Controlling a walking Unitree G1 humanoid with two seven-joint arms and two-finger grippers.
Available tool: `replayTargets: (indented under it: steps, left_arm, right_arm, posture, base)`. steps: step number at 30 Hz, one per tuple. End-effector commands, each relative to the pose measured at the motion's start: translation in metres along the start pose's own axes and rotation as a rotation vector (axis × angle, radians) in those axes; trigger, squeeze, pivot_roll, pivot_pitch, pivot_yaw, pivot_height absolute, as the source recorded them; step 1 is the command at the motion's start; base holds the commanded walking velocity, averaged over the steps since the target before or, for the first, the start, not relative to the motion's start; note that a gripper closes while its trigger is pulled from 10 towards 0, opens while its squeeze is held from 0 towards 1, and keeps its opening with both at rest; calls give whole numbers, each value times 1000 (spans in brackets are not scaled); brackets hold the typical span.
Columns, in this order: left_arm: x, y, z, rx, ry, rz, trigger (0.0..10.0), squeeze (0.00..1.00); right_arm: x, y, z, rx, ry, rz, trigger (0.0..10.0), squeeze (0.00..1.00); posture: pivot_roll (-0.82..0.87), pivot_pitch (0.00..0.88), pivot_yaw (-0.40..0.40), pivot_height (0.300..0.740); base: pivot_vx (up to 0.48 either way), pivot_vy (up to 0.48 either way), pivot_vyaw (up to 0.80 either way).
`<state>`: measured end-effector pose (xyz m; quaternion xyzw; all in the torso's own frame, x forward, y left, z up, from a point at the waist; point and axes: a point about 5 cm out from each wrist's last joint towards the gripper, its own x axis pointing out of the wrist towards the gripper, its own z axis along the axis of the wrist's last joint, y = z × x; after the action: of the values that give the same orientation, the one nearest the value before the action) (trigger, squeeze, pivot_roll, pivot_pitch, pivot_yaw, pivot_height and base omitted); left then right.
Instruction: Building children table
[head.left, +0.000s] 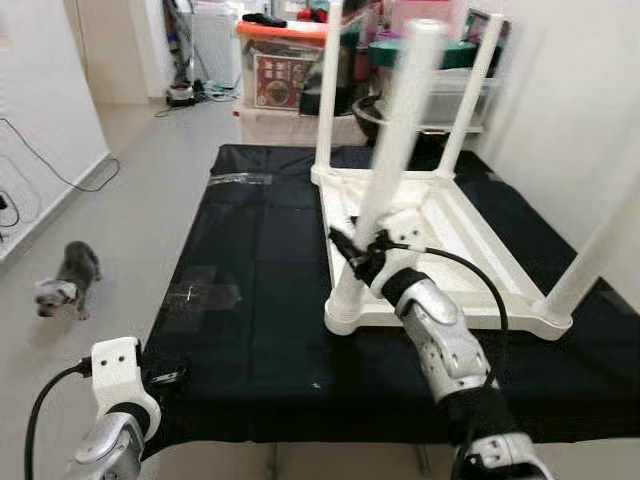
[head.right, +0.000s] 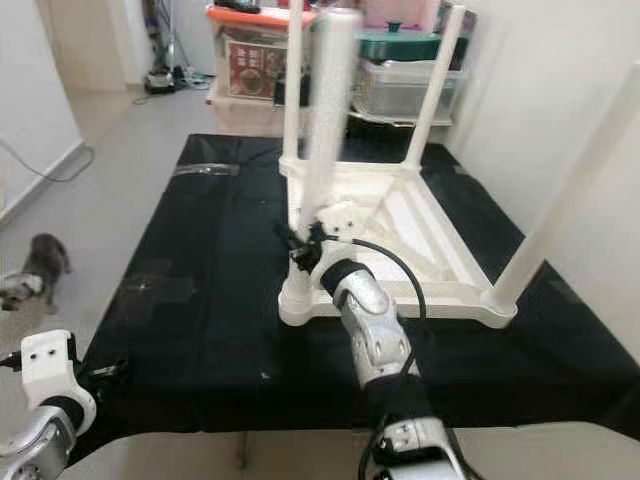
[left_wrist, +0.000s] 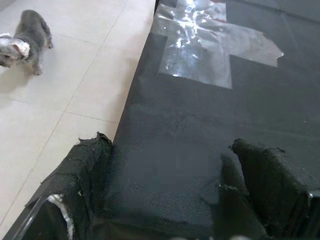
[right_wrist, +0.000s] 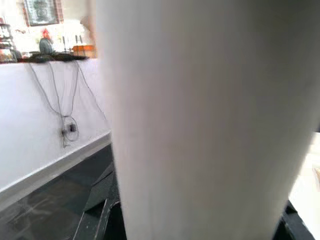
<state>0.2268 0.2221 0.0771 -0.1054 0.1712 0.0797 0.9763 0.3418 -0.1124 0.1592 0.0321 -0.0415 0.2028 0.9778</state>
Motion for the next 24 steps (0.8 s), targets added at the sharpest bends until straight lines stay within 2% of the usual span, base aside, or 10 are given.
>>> replayTargets:
  steps: [1, 5, 11, 12, 14, 16, 18, 20, 22, 24]
  left_arm:
    - [2, 3, -1, 5, 8, 3, 10000, 0]
    - [10, -4, 2, 7, 2, -16, 10000, 0]
    - [12, -5, 4, 1, -7, -17, 10000, 0]
    - [12, -4, 4, 0, -7, -14, 10000, 0]
    - [12, -4, 4, 0, -7, -14, 10000, 0]
    - [11, -3, 2, 0, -3, -13, 10000, 0]
    - [12, -5, 0, -1, 2, -17, 10000, 0]
    - [12, -5, 0, -1, 2, -17, 10000, 0]
    - [14, -7, 1, -6, -2, -21, 10000, 0]
    - [14, -7, 1, -6, -2, -21, 10000, 0]
  right_arm:
    - [-25, -14, -55, 1, 307, -160, 10000, 0]
    - [-19, -25, -49, 30, 396, -298, 10000, 0]
    - [-10, -13, -36, 35, 363, -261, 10000, 0]
    - [-5, 0, -28, 27, 305, -138, 10000, 0]
    - [-5, 0, -28, 27, 305, -138, 10000, 0]
    - [-2, 15, -23, 25, 270, 53, 10000, 0]
    - [-9, 34, -17, -51, 238, 387, 10000, 0]
    - [-9, 34, -17, -51, 238, 387, 10000, 0]
    - [-17, 38, -11, -109, 211, 627, 10000, 0]
    - [-17, 38, -11, -109, 211, 627, 10000, 0]
  posture:
    - [27, 0, -31, 740]
    - [25, 0, -34, 740]
    - [30, 0, -41, 740]
    - [28, 0, -38, 740]
    - [28, 0, -38, 740]
    - [25, 0, -37, 740]
    - [25, 0, -43, 740]
    - [25, 0, -43, 740]
    - [29, 0, -52, 740]
    - [29, 0, -52, 740]
  base:
    - [0, 0, 0]
    - [0, 0, 0]
    - [0, 0, 0]
    - [0, 0, 0]
    - [0, 0, 0]
    - [0, 0, 0]
    - [0, 0, 0]
    - [0, 0, 0]
    - [0, 0, 0]
    - [0, 0, 0]
